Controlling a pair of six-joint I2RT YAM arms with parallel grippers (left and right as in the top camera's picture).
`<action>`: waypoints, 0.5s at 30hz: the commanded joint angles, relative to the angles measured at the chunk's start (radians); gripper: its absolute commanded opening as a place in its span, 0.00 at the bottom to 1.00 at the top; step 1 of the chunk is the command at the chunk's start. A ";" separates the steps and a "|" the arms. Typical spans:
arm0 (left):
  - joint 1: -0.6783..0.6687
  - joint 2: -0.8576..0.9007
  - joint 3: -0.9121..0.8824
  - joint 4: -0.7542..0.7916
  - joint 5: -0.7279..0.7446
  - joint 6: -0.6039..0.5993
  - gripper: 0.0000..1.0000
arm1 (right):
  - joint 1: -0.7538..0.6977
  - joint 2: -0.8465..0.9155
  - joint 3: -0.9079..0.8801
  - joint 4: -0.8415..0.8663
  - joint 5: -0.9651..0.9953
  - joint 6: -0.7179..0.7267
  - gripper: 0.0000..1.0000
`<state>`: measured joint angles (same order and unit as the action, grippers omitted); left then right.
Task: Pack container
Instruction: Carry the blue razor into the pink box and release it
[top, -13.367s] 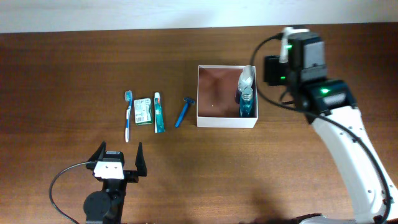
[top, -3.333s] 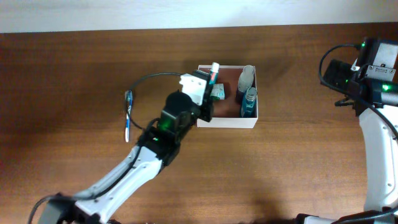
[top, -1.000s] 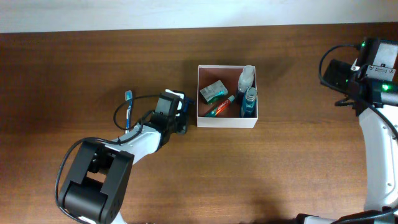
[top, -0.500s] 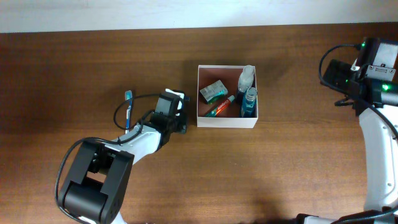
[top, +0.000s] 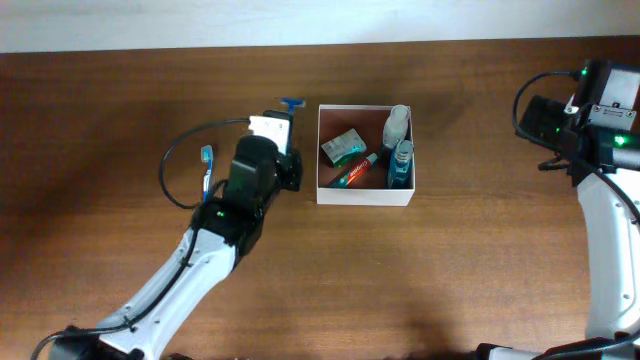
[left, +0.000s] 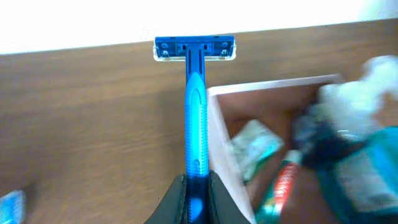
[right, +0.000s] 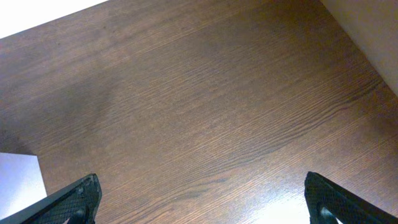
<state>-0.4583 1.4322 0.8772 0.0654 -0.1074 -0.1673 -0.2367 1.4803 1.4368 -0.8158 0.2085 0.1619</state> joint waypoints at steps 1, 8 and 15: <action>-0.071 -0.001 0.009 0.040 0.070 -0.031 0.04 | 0.000 0.003 0.008 0.000 0.006 0.011 0.99; -0.169 0.087 0.009 0.126 0.058 -0.031 0.04 | 0.000 0.003 0.008 0.000 0.006 0.011 0.98; -0.174 0.202 0.009 0.249 0.059 -0.031 0.04 | 0.000 0.003 0.008 0.000 0.006 0.011 0.99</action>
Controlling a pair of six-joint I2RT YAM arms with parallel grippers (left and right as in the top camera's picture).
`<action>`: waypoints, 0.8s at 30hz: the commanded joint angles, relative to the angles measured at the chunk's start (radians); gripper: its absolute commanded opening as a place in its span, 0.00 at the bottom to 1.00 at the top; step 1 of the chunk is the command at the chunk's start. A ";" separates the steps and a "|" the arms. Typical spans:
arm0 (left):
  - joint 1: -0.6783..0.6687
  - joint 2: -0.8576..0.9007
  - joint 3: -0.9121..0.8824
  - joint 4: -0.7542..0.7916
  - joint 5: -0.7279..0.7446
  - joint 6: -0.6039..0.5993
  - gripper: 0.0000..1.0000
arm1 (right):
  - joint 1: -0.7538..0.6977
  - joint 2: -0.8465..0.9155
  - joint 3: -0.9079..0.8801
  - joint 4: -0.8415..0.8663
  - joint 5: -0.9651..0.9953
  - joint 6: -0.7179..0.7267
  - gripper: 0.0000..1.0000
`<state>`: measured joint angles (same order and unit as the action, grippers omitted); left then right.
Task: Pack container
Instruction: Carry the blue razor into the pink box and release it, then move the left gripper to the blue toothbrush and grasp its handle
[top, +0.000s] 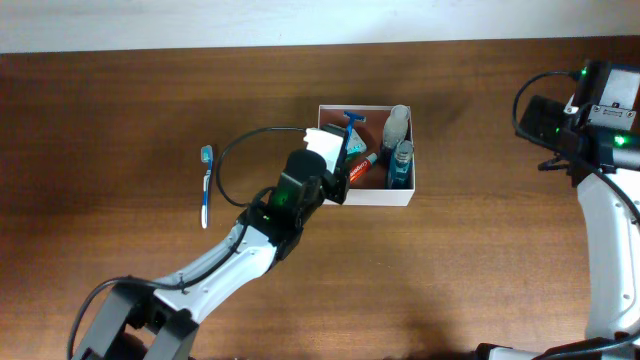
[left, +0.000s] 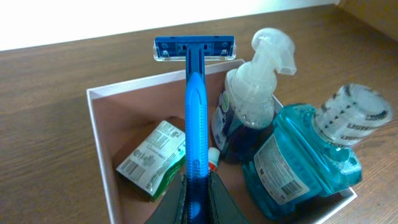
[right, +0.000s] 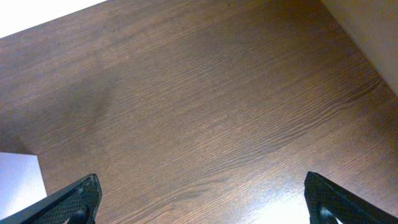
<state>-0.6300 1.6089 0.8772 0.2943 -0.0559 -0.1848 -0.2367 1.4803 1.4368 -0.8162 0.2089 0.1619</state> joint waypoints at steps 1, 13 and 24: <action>-0.002 0.027 0.009 0.019 0.008 -0.013 0.05 | 0.000 0.003 0.008 0.000 0.005 0.011 0.99; 0.063 0.023 0.010 0.103 -0.012 0.002 0.99 | 0.000 0.003 0.008 0.000 0.005 0.011 0.99; 0.546 -0.076 0.009 -0.343 -0.011 0.002 0.99 | 0.000 0.003 0.008 0.000 0.005 0.011 0.99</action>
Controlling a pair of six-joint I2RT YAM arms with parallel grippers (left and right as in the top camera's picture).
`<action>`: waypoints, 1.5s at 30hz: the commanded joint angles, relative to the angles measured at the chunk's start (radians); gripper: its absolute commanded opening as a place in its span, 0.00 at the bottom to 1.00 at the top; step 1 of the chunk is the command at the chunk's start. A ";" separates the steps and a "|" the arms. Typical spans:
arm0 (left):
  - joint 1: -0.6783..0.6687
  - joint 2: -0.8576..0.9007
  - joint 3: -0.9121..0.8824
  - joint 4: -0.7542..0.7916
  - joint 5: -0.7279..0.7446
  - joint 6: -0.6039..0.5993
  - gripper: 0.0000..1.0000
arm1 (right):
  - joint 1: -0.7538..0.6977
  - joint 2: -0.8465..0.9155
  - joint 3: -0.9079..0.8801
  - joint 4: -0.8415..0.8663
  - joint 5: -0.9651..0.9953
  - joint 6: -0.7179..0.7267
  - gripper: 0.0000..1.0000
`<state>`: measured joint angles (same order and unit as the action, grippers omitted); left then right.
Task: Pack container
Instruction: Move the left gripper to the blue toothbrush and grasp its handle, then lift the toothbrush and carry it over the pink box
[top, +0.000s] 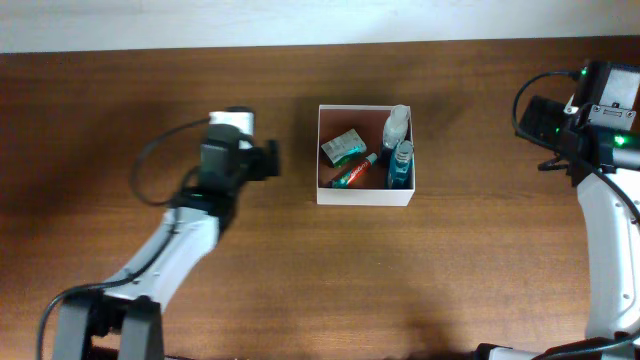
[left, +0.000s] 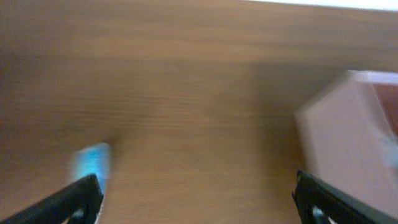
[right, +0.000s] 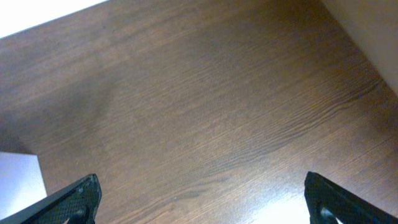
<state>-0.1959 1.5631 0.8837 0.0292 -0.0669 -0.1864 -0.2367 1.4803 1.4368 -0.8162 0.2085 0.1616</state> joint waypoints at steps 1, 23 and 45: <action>0.140 -0.030 0.003 -0.108 0.000 0.003 0.99 | 0.000 0.003 0.008 0.000 0.006 0.012 0.98; 0.262 0.158 -0.023 -0.198 0.031 0.005 0.97 | 0.000 0.003 0.008 0.000 0.006 0.012 0.99; 0.262 0.264 -0.023 -0.115 0.135 0.208 0.72 | 0.000 0.003 0.008 0.000 0.006 0.012 0.99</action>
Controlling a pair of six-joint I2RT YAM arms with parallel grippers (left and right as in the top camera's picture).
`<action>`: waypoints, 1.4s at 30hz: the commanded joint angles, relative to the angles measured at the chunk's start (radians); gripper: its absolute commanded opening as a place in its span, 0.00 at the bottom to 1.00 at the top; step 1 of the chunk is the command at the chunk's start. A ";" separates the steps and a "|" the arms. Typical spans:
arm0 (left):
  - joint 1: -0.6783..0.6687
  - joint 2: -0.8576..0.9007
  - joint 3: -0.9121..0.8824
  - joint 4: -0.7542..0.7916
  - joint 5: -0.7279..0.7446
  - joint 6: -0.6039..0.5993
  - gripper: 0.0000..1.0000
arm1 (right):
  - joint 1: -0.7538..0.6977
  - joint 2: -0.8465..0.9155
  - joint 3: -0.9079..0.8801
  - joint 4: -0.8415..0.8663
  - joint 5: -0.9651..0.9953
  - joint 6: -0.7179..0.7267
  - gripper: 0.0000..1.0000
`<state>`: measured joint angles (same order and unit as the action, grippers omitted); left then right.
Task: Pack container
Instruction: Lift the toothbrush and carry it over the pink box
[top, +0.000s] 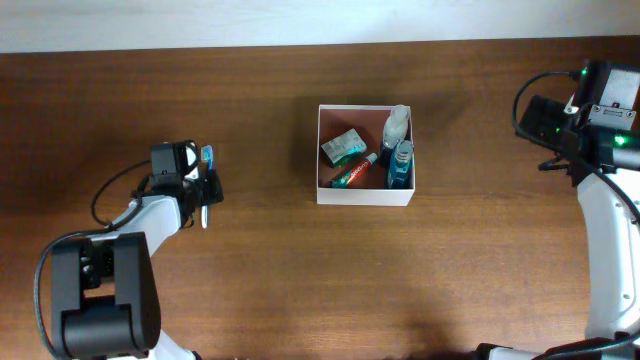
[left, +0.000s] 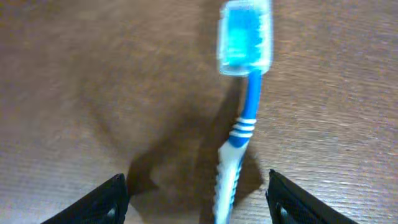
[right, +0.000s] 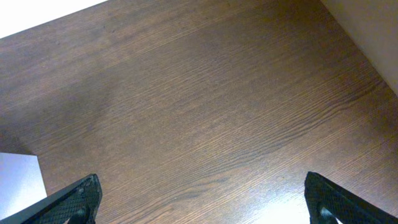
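A blue and white toothbrush (left: 244, 118) lies on the wooden table, bristle head (top: 207, 154) toward the far side. My left gripper (left: 198, 208) is open just over its handle, one finger on each side and neither touching it. The white box (top: 318, 150) at the table's centre holds a green packet (top: 345, 147), a red toothpaste tube (top: 352, 175), a clear spray bottle (top: 396, 124) and a blue mouthwash bottle (top: 400, 165). No razor can be made out in the box. My right gripper (right: 202, 208) stands open and empty above bare wood at the far right.
The left arm (top: 150, 210) and its black cable lie along the table's left side. The right arm (top: 600, 200) runs down the right edge. A corner of the white box (right: 18, 177) shows at the lower left of the right wrist view.
My left gripper, still open, has moved left from between the box and the toothbrush to straddle the toothbrush handle. The right arm has not moved.
My left gripper was shut on a blue razor just left of the box. Then it held the razor over the box's contents. Later it was open and empty to the left of the box, and now it is open around the toothbrush.
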<state>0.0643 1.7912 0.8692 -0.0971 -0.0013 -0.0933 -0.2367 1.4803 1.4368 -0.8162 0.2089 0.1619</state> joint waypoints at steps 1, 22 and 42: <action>0.002 0.040 -0.008 0.014 0.069 0.121 0.71 | 0.000 0.003 0.008 0.000 0.005 0.011 0.99; 0.002 0.044 -0.008 0.015 0.071 0.124 0.10 | 0.000 0.003 0.008 0.000 0.005 0.011 0.99; -0.090 -0.209 0.098 0.056 0.302 -0.131 0.01 | 0.000 0.003 0.008 0.000 0.005 0.011 0.99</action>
<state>0.0368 1.6676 0.9382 -0.0559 0.2245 -0.1020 -0.2367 1.4803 1.4368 -0.8162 0.2089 0.1619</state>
